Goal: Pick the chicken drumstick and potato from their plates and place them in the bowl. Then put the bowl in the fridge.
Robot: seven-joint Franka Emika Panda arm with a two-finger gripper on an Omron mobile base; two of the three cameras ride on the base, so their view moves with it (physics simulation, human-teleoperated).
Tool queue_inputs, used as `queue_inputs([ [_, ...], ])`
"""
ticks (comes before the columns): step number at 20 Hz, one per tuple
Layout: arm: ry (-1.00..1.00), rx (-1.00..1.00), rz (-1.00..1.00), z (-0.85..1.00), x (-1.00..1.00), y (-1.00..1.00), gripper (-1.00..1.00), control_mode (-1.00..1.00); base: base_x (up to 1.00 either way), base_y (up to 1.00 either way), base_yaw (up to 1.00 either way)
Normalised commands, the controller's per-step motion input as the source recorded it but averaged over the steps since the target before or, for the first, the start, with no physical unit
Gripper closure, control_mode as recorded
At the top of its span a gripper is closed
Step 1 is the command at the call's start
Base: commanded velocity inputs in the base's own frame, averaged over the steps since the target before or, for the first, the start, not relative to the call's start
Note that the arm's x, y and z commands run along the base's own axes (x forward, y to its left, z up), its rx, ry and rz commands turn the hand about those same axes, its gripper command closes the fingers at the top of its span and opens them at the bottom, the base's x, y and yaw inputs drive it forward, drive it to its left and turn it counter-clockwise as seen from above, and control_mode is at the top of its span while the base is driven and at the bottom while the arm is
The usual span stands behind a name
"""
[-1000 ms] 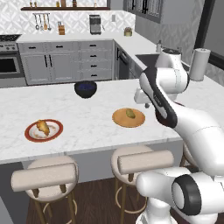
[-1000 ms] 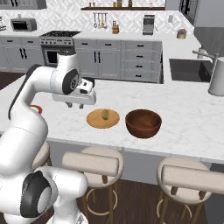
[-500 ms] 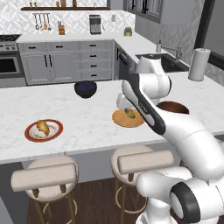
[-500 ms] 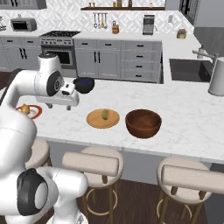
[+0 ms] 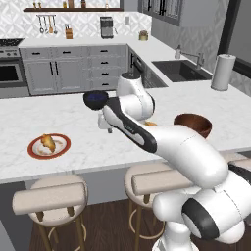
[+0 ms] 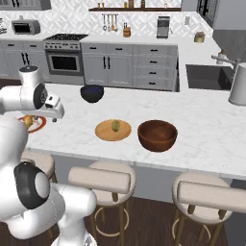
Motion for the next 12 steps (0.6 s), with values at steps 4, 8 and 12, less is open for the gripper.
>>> queue_inputs([
  [4, 0.05, -0.02, 0.0, -0.27, 0.44, 1.0, -1.0, -1.0, 0.0, 0.0, 0.0],
  [8, 0.05, 0.0, 0.0, -0.45, 0.21, 1.0, -1.0, -1.0, 0.0, 0.0, 0.0],
  [12, 0.03, 0.0, 0.0, -0.43, 0.32, 1.0, -1.0, -1.0, 0.0, 0.0, 0.0],
])
